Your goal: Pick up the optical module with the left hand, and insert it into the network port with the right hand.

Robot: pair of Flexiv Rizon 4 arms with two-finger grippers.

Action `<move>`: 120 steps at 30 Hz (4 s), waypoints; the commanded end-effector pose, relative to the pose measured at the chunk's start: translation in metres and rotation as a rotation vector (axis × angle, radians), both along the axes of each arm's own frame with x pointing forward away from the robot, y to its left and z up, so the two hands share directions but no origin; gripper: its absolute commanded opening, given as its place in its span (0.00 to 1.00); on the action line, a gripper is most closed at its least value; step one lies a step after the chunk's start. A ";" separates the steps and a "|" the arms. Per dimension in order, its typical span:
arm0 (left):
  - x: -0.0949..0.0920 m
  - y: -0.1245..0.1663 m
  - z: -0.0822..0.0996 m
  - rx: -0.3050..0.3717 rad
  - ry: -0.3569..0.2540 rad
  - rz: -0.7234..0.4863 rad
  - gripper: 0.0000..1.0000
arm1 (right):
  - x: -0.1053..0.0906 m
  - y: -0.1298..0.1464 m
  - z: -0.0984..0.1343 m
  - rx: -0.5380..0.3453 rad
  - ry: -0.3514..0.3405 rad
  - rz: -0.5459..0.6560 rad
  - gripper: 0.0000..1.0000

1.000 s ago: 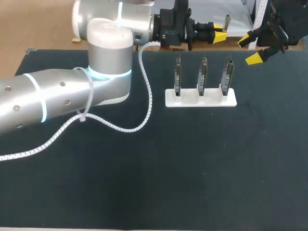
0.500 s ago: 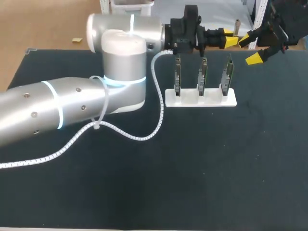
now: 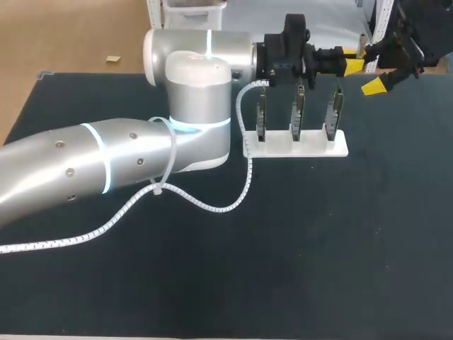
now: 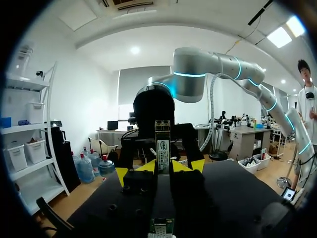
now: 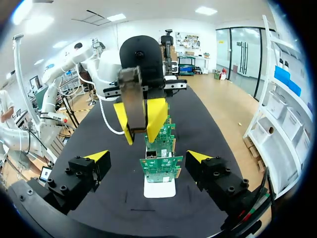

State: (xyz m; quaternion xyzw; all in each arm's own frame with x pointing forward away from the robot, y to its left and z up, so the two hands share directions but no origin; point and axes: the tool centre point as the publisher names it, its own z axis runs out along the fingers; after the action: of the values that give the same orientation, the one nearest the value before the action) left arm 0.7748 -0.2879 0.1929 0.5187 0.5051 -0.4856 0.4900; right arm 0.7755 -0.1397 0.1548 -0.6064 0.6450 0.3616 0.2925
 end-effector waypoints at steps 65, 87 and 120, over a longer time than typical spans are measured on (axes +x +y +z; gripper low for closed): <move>0.002 0.025 -0.023 0.044 0.076 0.002 0.00 | 0.000 0.000 0.000 -0.001 -0.001 -0.001 1.00; 0.003 0.024 -0.023 0.056 0.076 -0.001 0.00 | 0.000 0.000 0.000 -0.001 -0.001 -0.001 1.00; 0.003 0.021 -0.028 0.073 0.089 -0.005 0.00 | 0.000 0.000 0.000 -0.001 -0.001 -0.001 1.00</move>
State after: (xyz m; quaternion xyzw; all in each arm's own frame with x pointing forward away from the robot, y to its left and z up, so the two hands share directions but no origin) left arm 0.7753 -0.2660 0.1648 0.5137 0.5429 -0.4900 0.4486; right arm 0.7755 -0.1397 0.1548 -0.6064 0.6450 0.3616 0.2925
